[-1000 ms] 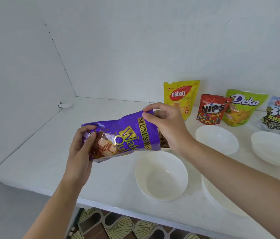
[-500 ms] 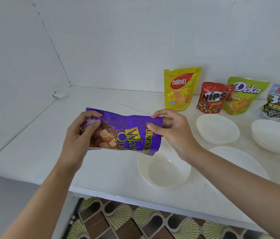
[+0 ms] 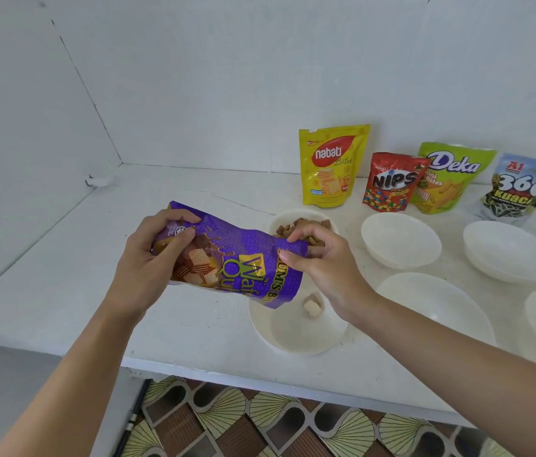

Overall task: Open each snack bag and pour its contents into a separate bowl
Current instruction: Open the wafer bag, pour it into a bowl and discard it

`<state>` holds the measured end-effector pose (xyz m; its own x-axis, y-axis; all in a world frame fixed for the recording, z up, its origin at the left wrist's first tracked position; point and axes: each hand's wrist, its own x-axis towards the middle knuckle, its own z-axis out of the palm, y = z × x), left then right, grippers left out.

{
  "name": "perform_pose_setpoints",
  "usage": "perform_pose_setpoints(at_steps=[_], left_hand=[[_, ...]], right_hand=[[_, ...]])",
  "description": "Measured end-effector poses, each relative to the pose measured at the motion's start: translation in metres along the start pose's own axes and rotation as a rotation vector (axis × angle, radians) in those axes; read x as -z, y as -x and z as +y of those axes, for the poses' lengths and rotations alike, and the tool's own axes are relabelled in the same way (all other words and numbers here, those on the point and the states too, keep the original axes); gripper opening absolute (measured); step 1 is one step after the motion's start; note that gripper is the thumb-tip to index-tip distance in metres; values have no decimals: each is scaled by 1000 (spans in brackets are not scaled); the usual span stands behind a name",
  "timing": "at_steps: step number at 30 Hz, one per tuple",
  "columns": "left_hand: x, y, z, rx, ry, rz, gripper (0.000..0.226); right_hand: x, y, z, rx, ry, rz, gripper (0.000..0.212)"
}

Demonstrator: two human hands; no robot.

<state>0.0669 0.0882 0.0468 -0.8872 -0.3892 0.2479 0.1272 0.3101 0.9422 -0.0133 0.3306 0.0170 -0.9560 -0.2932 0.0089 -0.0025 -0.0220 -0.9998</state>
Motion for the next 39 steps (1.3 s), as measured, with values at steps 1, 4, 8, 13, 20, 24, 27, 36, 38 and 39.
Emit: perform_pose_setpoints(at_steps=[1, 4, 8, 13, 20, 24, 27, 36, 38, 39], left_hand=[[0, 0, 1, -4, -11, -6, 15], [0, 2, 5, -13, -1, -11, 15], [-1, 5, 9, -20, 61, 13, 20], [2, 4, 19, -49, 80, 28, 21], [0, -4, 25, -71, 27, -23, 17], [-7, -2, 27, -60, 6, -57, 22], [-10, -1, 25, -39, -8, -72, 24], [-6, -2, 32, -63, 19, -42, 22], [-5, -4, 40, -99, 5, -61, 23], [-5, -5, 42, -114, -18, -72, 22]], right_hand=[[0, 1, 0, -6, -1, 4, 22], [0, 3, -3, -5, -9, 11, 22], [-1, 1, -12, 24, -18, 1, 20], [-5, 2, -24, 53, -65, -10, 19], [-6, 1, -18, 29, -90, 112, 17], [-4, 7, -1, -43, -75, 120, 17], [-3, 11, 6, -86, -98, 121, 16], [-3, 9, -5, 17, -123, 113, 16], [-3, 9, -6, 22, -172, 121, 17], [-3, 10, -5, 18, -185, 123, 17]])
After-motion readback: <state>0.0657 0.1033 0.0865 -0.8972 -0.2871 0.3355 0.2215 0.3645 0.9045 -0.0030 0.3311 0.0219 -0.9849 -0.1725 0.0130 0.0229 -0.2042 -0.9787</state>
